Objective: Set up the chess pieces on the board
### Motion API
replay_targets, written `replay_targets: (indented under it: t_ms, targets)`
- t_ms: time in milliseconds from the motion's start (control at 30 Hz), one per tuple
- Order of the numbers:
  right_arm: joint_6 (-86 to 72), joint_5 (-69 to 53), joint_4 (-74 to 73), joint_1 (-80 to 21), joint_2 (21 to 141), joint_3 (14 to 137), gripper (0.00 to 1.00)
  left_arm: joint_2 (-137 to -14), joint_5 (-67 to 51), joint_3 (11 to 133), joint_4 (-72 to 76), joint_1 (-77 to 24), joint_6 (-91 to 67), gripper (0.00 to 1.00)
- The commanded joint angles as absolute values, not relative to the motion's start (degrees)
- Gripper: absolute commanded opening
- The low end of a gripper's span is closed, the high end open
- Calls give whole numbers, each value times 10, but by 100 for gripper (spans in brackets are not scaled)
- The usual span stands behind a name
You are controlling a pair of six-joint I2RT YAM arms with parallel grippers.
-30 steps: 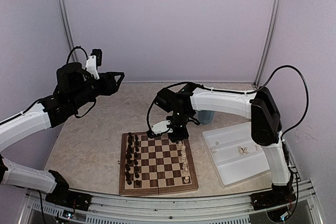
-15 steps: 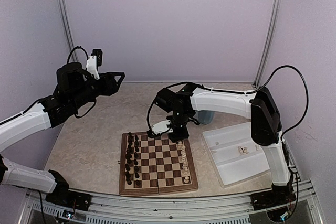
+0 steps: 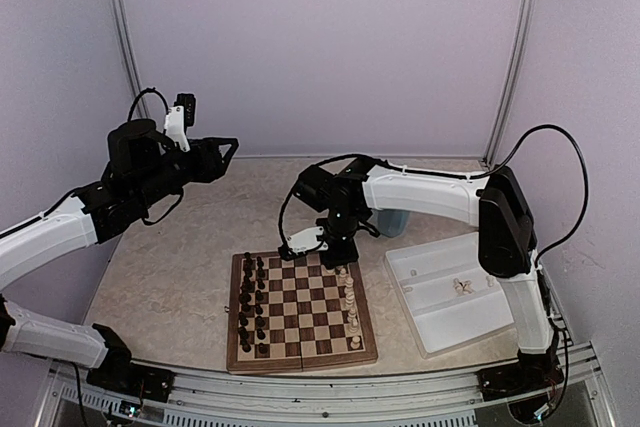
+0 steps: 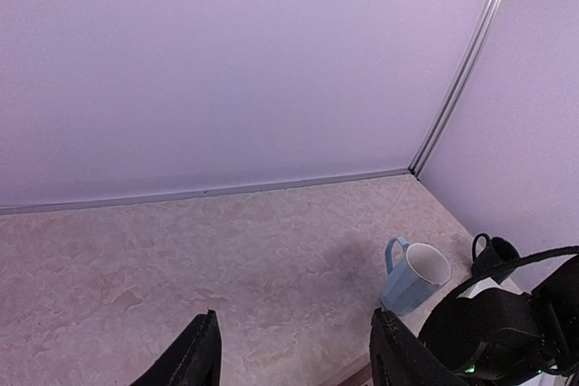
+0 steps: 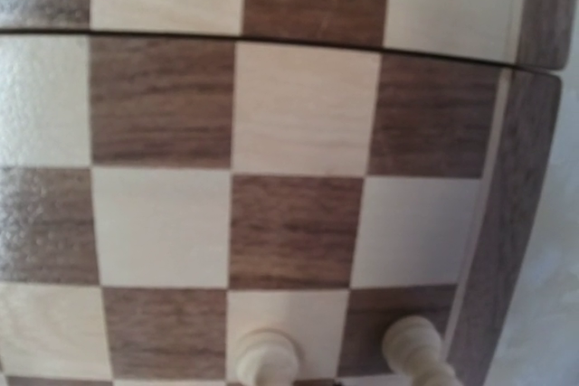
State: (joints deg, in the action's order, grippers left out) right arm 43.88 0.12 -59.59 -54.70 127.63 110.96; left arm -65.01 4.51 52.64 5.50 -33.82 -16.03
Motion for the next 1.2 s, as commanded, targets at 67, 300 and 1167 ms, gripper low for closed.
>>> replay_targets:
  t_ms: [67, 300, 1167]
  targets:
    - [438, 1, -593, -554, 1292, 1125, 20, -653, 34, 540, 55, -337, -155, 56]
    - [435, 1, -590, -555, 1300, 1136, 20, -653, 31, 541, 53, -336, -154, 56]
    - [411, -199, -595, -417, 1026, 966, 26, -702, -29, 556, 52, -369, -127, 55]
